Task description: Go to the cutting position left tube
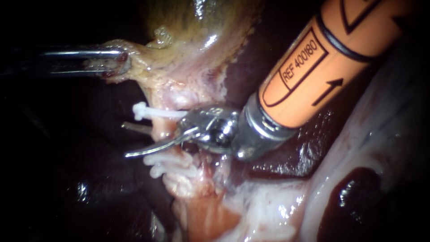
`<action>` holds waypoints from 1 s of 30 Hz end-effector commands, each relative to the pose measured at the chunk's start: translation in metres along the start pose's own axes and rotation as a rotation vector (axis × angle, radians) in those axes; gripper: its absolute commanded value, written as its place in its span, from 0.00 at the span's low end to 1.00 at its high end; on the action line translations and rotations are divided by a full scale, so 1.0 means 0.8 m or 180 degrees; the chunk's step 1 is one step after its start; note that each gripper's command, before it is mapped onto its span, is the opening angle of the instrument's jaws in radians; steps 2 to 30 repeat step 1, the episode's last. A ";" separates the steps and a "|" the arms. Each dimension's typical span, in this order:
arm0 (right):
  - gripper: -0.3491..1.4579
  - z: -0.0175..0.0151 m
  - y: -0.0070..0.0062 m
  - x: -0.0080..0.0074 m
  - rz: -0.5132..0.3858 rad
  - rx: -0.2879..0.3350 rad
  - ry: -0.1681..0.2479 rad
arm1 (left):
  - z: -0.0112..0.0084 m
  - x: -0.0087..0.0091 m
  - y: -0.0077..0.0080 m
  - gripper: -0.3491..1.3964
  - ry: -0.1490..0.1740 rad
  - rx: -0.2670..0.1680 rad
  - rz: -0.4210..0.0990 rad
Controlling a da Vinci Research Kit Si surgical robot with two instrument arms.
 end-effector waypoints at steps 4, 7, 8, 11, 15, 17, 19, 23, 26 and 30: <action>0.99 -0.0001 0.0000 -0.0001 0.0001 -0.0001 0.0000 | 0.0000 0.0000 0.0000 0.00 0.0001 0.0001 0.0000; 0.99 -0.0001 0.0000 -0.0001 0.0001 -0.0001 0.0000 | 0.0000 0.0000 0.0000 0.00 0.0001 0.0001 0.0000; 0.99 -0.0001 0.0000 -0.0001 0.0001 -0.0001 0.0000 | 0.0000 0.0000 0.0000 0.00 0.0001 0.0001 0.0000; 0.99 -0.0001 0.0000 -0.0001 0.0001 -0.0001 0.0000 | 0.0000 0.0000 0.0000 0.00 0.0001 0.0001 0.0000; 0.99 -0.0001 0.0000 -0.0001 0.0001 -0.0001 0.0000 | 0.0000 0.0000 0.0000 0.00 0.0001 0.0001 0.0000; 0.99 -0.0001 0.0000 -0.0001 0.0001 -0.0001 0.0000 | 0.0000 0.0000 0.0000 0.00 0.0001 0.0001 0.0000; 0.99 -0.0001 0.0000 -0.0001 0.0001 -0.0001 0.0000 | 0.0000 0.0000 0.0000 0.00 0.0001 0.0001 0.0000; 0.99 -0.0001 0.0000 -0.0001 0.0001 -0.0001 0.0000 | 0.0000 0.0000 0.0000 0.00 0.0001 0.0001 0.0000; 0.99 -0.0001 0.0000 -0.0001 0.0001 -0.0001 0.0000 | 0.0000 0.0000 0.0000 0.00 0.0001 0.0001 0.0000; 0.99 -0.0001 0.0000 -0.0001 0.0001 -0.0001 0.0000 | 0.0000 0.0000 0.0000 0.00 0.0001 0.0001 0.0000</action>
